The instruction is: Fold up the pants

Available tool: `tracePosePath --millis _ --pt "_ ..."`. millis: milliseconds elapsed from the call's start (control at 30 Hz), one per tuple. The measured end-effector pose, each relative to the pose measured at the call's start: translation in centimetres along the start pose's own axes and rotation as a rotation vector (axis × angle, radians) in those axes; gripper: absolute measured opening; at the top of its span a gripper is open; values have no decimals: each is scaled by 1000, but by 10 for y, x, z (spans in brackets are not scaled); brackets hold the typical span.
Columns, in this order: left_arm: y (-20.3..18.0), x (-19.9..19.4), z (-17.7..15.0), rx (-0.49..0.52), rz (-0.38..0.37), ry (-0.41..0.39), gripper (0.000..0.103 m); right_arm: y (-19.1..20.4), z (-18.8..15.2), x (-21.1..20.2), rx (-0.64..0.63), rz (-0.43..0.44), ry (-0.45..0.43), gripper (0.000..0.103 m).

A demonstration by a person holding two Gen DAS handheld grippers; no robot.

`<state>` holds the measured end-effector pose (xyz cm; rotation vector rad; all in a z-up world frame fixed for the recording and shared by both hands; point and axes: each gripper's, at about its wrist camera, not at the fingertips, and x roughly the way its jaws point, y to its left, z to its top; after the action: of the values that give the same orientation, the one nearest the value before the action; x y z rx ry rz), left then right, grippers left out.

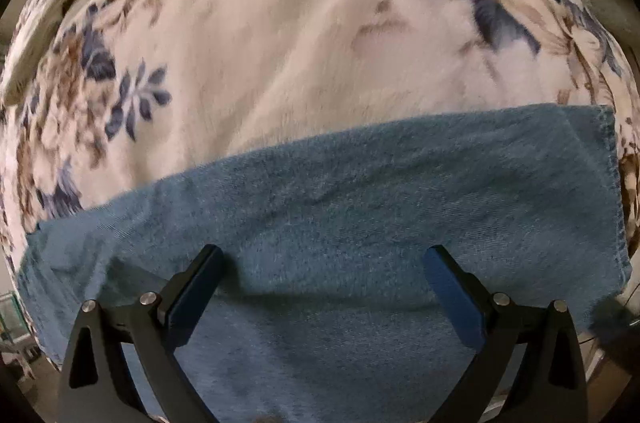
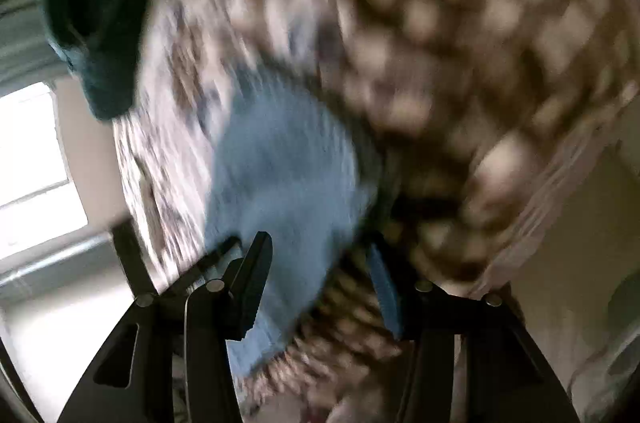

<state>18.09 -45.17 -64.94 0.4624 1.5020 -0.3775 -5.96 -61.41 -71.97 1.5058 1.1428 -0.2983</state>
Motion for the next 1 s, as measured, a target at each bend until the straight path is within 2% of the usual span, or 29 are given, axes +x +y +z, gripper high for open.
tracePosePath --millis 67,100,167,233,267,367,467,533,600,633,667,767,800,833,900,933,967,1000 --pt "1 5 0 -7 -16 6 103 -2 -2 26 7 -6 21 52" --pt "2 7 0 -9 -23 11 103 -2 -1 33 16 21 -7 52" --pt "11 12 1 -23 -52 21 103 3 1 35 24 129 -95 46" --pt "17 18 3 -31 -73 35 103 15 1 34 4 216 -151 46" --pt "23 22 5 -37 -84 44 103 23 2 38 -20 228 -164 46" --pt "29 36 7 -66 -118 60 103 28 6 61 -34 148 -143 46" --pt "29 43 10 -83 -109 67 103 17 7 73 48 208 -151 46" --pt "25 44 8 -75 -89 50 103 15 7 71 53 257 -174 46" --pt "20 46 8 -69 -86 55 103 15 7 71 46 298 -201 35" --pt "17 45 9 -67 -94 66 103 16 8 69 31 316 -210 24" --pt "14 40 8 -69 -104 72 103 22 8 70 8 321 -219 22" --pt "21 34 9 -89 -121 53 103 37 11 77 -56 319 -228 23" --pt "23 32 7 -93 -121 46 103 37 13 82 -52 299 -223 26" --pt "23 31 5 -91 -111 45 103 32 17 87 -36 287 -209 38" --pt "25 29 1 -87 -107 39 103 29 25 106 -5 284 -166 37" --pt "26 26 -1 -93 -107 37 103 31 26 109 -18 279 -174 33" --pt "27 22 -3 -102 -109 34 103 39 26 111 -51 259 -187 25" --pt "28 15 -7 -107 -106 31 103 48 25 110 -94 215 -205 9"
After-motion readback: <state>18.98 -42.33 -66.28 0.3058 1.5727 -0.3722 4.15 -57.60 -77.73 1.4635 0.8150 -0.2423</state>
